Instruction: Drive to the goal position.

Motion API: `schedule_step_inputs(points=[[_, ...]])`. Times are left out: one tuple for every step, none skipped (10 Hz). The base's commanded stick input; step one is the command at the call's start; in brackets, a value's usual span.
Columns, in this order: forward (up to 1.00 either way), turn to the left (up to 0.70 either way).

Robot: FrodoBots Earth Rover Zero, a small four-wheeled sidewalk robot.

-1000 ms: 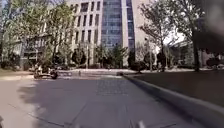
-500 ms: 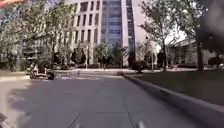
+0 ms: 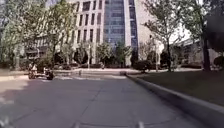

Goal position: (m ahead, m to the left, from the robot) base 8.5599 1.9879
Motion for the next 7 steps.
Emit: schedule_step_inputs(points=[[0.7,0.0],[0.7,0.0],[0.7,0.0],[0.7,0.0],[0.7,0.0],[0.7,0.0],[0.7,0.0]])
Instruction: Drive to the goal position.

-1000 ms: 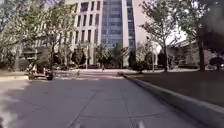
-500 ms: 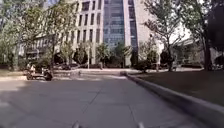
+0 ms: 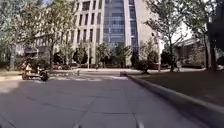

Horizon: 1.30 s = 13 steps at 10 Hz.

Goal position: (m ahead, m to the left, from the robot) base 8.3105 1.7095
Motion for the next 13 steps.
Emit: schedule_step_inputs(points=[[0.7,0.0],[0.7,0.0],[0.7,0.0],[0.7,0.04],[0.7,0.09],[0.7,0.14],[0.7,0.14],[0.7,0.14],[0.7,0.14],[0.7,0.14],[0.7,0.1],[0.7,0.0],[0.7,0.0]])
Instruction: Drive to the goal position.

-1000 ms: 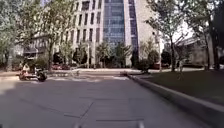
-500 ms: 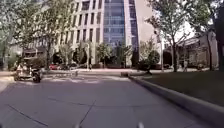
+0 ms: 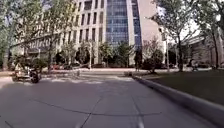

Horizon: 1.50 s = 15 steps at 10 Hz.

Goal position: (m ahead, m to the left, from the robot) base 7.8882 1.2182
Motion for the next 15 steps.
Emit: schedule_step_inputs(points=[[0.7,0.0],[0.7,0.0],[0.7,0.0],[0.7,0.0],[0.7,0.0],[0.7,0.0],[0.7,0.0],[0.7,0.0],[0.7,0.0],[0.7,0.0],[0.7,0.0],[0.7,0.0],[0.7,0.0],[0.7,0.0],[0.7,0.0]])
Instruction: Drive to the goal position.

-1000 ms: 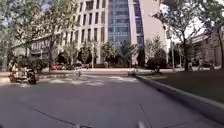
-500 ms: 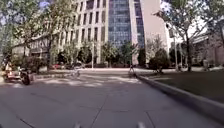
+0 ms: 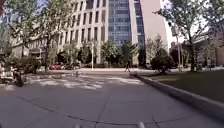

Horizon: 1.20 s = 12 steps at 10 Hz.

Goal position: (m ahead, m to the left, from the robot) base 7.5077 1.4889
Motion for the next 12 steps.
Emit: schedule_step_inputs(points=[[0.7,0.0],[0.7,0.0],[0.7,0.0],[0.7,0.0],[0.7,0.0],[0.7,0.0],[0.7,0.0],[0.7,0.0],[0.7,0.0],[0.7,0.0],[0.7,0.0],[0.7,0.0]])
